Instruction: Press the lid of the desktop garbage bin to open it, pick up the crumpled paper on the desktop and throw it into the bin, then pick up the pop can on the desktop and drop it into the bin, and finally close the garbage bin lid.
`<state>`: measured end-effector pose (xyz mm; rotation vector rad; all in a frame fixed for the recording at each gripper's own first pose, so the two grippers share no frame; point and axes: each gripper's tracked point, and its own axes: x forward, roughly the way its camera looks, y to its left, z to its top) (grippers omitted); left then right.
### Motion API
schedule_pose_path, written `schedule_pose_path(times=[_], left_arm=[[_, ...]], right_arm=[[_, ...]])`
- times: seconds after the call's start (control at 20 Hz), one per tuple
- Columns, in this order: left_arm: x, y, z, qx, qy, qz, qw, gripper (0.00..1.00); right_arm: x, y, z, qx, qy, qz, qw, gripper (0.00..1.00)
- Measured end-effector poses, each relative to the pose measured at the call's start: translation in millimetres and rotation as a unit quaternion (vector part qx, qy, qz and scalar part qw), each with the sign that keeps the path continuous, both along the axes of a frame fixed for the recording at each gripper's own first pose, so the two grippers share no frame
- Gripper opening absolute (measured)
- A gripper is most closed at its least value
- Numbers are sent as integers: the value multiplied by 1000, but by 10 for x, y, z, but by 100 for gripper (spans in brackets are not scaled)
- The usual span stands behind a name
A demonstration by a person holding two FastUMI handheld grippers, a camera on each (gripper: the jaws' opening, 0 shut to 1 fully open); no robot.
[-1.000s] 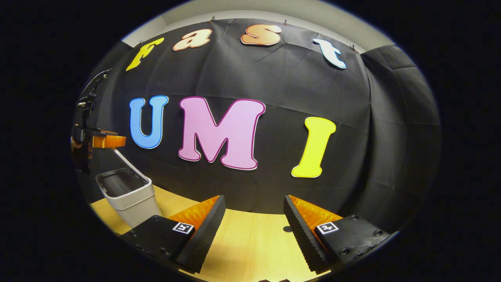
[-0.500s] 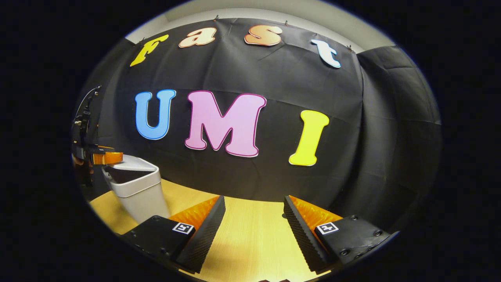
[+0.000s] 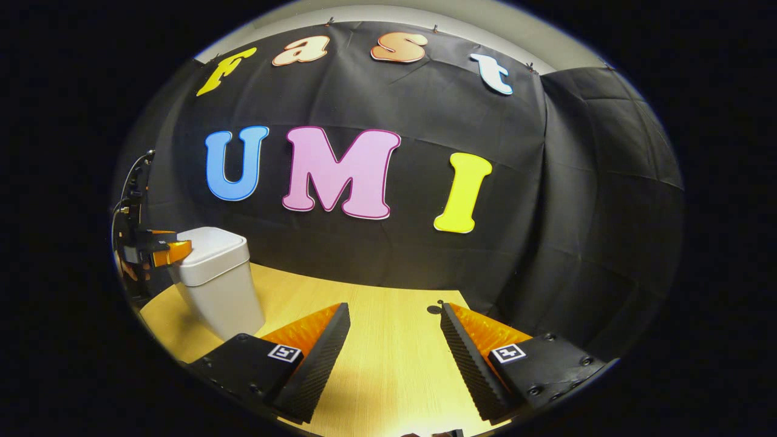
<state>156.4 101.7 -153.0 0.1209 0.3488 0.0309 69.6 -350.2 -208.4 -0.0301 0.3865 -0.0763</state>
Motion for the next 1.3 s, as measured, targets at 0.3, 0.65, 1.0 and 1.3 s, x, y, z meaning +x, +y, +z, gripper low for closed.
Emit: schedule_pose_path(times=[0.3,0.65,1.0,1.3], left_arm=[[-19,-25,-28,3,-11,-8,1000,100],[-465,-233,334,-57,-79,46,994,95],[-1385,-763,930,-61,-129,54,988,94],[-1787,-1125,1144,-2,-164,29,986,95]], right_arm=[[-105,51,-32,6,4,-7,1000,97],[-100,441,127,31,-4,14,999,97],[-341,873,534,43,-58,39,997,97],[-523,1089,779,56,-123,64,989,96]])
